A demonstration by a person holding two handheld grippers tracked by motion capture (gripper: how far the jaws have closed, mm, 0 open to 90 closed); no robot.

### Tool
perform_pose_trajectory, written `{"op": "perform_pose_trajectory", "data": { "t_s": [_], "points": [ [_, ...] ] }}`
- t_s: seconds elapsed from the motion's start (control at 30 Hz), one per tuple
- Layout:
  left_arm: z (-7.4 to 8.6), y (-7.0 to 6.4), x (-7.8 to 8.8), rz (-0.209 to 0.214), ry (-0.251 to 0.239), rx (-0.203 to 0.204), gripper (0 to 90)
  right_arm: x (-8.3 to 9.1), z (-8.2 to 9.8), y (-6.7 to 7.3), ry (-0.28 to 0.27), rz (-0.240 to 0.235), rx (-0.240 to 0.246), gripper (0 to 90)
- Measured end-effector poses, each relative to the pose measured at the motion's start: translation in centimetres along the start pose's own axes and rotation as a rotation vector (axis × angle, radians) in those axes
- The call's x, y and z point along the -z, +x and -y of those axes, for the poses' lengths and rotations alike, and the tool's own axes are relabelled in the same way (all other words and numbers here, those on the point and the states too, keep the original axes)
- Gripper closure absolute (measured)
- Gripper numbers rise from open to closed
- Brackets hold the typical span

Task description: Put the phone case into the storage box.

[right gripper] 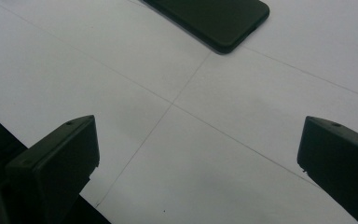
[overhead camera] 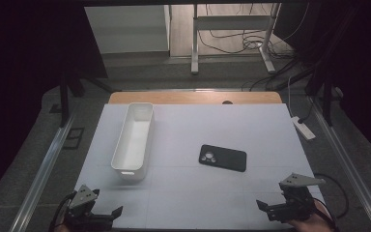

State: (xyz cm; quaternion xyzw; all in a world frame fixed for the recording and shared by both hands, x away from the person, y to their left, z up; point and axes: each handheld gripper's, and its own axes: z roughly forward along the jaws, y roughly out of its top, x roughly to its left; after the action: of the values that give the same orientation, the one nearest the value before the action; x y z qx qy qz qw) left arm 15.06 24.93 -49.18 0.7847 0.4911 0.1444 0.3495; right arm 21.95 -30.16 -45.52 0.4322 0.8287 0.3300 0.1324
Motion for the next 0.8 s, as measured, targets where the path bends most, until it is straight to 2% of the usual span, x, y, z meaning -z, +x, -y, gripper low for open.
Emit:
{"op": "perform_pose_trajectory", "data": {
  "t_s": [0.8],
  "points": [
    [0.0,-0.1,-0.1,0.001,0.008,-0.013,1.2,-1.4,-2.0,-0.5,0.009,0.003,0.049,0.0]
  ]
}}
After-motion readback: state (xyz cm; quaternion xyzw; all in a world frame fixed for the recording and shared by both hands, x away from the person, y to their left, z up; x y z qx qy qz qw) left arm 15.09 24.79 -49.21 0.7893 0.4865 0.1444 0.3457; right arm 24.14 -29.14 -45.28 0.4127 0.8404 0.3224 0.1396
